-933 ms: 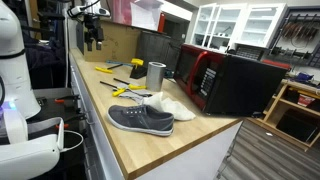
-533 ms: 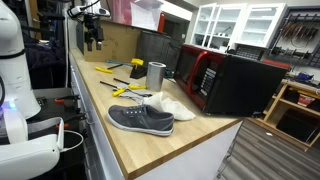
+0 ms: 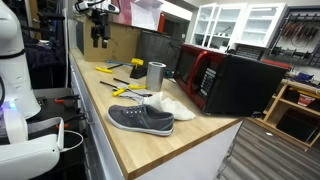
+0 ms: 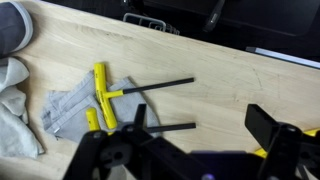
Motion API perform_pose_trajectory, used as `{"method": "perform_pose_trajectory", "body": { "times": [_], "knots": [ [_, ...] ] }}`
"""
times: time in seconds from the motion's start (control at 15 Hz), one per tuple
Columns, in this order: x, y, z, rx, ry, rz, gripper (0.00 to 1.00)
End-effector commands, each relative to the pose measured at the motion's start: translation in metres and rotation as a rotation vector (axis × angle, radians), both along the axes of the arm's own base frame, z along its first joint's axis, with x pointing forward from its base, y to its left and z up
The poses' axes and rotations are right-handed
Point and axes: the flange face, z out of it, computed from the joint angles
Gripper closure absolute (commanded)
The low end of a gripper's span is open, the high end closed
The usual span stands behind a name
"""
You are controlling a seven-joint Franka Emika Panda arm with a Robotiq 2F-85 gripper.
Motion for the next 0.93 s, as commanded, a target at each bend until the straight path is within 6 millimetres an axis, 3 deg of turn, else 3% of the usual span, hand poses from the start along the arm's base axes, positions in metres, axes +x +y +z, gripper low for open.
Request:
{"method": "perform_pose_trajectory", "body": {
  "times": [0.0,0.33,0.87],
  "knots": [
    [0.015,-0.05,0.025,0.064,0.049,-0.033,0.0],
    [0.031,-0.105,0.042,0.134,0.077,-0.087,0.0],
    [0.081,-0.171,0.036,0.169,0.122,-0.254,0.0]
  ]
}}
